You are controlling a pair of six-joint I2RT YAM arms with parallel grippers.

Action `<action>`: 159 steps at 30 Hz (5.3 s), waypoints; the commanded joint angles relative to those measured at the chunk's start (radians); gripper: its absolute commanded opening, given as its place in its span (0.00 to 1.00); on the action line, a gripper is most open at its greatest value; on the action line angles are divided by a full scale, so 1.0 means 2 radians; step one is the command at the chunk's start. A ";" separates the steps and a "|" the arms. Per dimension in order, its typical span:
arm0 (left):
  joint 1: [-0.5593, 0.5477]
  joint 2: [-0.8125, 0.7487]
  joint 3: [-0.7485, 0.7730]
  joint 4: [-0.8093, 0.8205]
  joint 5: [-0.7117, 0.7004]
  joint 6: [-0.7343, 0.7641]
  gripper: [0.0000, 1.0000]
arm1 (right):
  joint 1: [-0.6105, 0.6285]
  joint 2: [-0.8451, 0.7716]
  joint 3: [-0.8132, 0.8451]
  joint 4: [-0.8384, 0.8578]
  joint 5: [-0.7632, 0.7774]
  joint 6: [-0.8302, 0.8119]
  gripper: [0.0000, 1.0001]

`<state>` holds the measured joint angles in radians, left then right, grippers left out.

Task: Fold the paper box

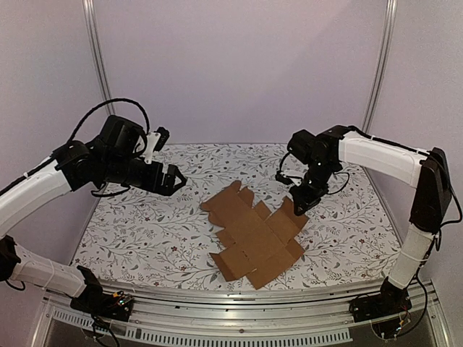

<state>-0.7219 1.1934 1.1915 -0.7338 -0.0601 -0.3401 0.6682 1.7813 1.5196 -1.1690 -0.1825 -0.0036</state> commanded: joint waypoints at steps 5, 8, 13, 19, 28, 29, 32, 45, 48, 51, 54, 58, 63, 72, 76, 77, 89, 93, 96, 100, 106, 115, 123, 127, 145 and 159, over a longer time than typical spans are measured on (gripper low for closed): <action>-0.002 -0.018 0.007 -0.018 0.001 0.007 1.00 | 0.014 0.038 0.081 -0.062 0.109 -0.211 0.00; -0.002 -0.022 0.002 -0.018 0.002 0.001 1.00 | 0.018 0.057 0.111 -0.066 0.147 -0.274 0.00; -0.002 -0.030 -0.009 -0.017 0.002 -0.011 0.99 | 0.030 0.092 0.155 -0.063 0.200 -0.335 0.00; -0.002 -0.033 -0.014 -0.019 0.004 -0.015 1.00 | 0.058 0.143 0.194 -0.029 0.268 -0.392 0.00; -0.002 -0.044 -0.027 -0.022 -0.003 -0.024 1.00 | 0.092 0.201 0.227 0.070 0.334 -0.514 0.00; -0.002 -0.046 -0.029 -0.022 -0.003 -0.025 1.00 | 0.096 0.204 0.227 0.081 0.335 -0.523 0.00; -0.002 -0.049 -0.033 -0.023 -0.004 -0.026 1.00 | 0.109 0.216 0.227 0.114 0.350 -0.561 0.00; -0.002 -0.044 -0.037 -0.016 -0.003 -0.020 1.00 | 0.114 0.211 0.218 0.174 0.352 -0.563 0.39; -0.002 -0.040 -0.036 -0.010 -0.003 -0.014 0.99 | 0.106 0.194 0.208 0.175 0.347 -0.535 0.45; -0.002 -0.028 -0.029 -0.001 0.000 -0.006 0.99 | 0.094 0.167 0.185 0.175 0.341 -0.491 0.51; -0.002 -0.008 -0.019 0.008 0.013 0.004 1.00 | 0.083 0.128 0.158 0.175 0.333 -0.439 0.58; -0.002 0.026 0.001 0.032 0.043 0.027 1.00 | 0.072 0.067 0.103 0.182 0.324 -0.379 0.66; -0.002 0.078 0.030 0.054 0.057 0.055 1.00 | 0.061 -0.007 0.062 0.180 0.334 -0.300 0.86; -0.002 0.191 0.093 0.067 0.083 0.116 1.00 | 0.009 -0.136 0.016 0.157 0.269 -0.088 0.99; -0.002 0.259 0.150 0.053 0.100 0.145 0.99 | -0.006 -0.176 0.005 0.129 0.186 0.004 0.99; -0.001 0.277 0.165 0.047 0.102 0.151 0.98 | -0.007 -0.183 -0.002 0.128 0.169 0.021 0.99; 0.001 0.476 0.341 0.023 0.104 0.186 0.84 | -0.007 -0.254 -0.103 0.183 0.046 0.136 0.99; 0.003 0.545 0.408 -0.003 0.109 0.196 0.79 | -0.007 -0.262 -0.114 0.194 0.041 0.152 0.99; 0.006 0.576 0.434 0.000 0.099 0.192 0.75 | -0.007 -0.262 -0.115 0.194 0.036 0.157 0.99; 0.007 0.612 0.464 0.000 0.096 0.193 0.71 | -0.008 -0.261 -0.120 0.193 0.035 0.160 0.99; 0.007 0.639 0.484 -0.002 0.120 0.191 0.65 | -0.008 -0.259 -0.124 0.193 0.034 0.165 0.99; 0.008 0.657 0.497 -0.007 0.115 0.199 0.38 | -0.007 -0.255 -0.129 0.193 0.028 0.173 0.99; 0.011 0.653 0.487 -0.011 0.112 0.209 0.12 | -0.008 -0.251 -0.127 0.194 0.029 0.177 0.99; 0.012 0.640 0.470 -0.009 0.108 0.211 0.00 | -0.008 -0.246 -0.125 0.194 0.030 0.176 0.99; 0.026 0.421 0.115 0.243 0.118 0.124 0.00 | -0.074 -0.126 -0.109 0.223 -0.021 0.131 0.99; 0.029 0.358 0.007 0.404 0.209 0.126 0.00 | -0.143 -0.043 -0.082 0.231 -0.163 0.064 0.93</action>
<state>-0.6781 1.9530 1.2373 -0.0696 0.2859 -0.0814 0.4183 1.6539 1.3361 -0.7128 -0.4011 0.1711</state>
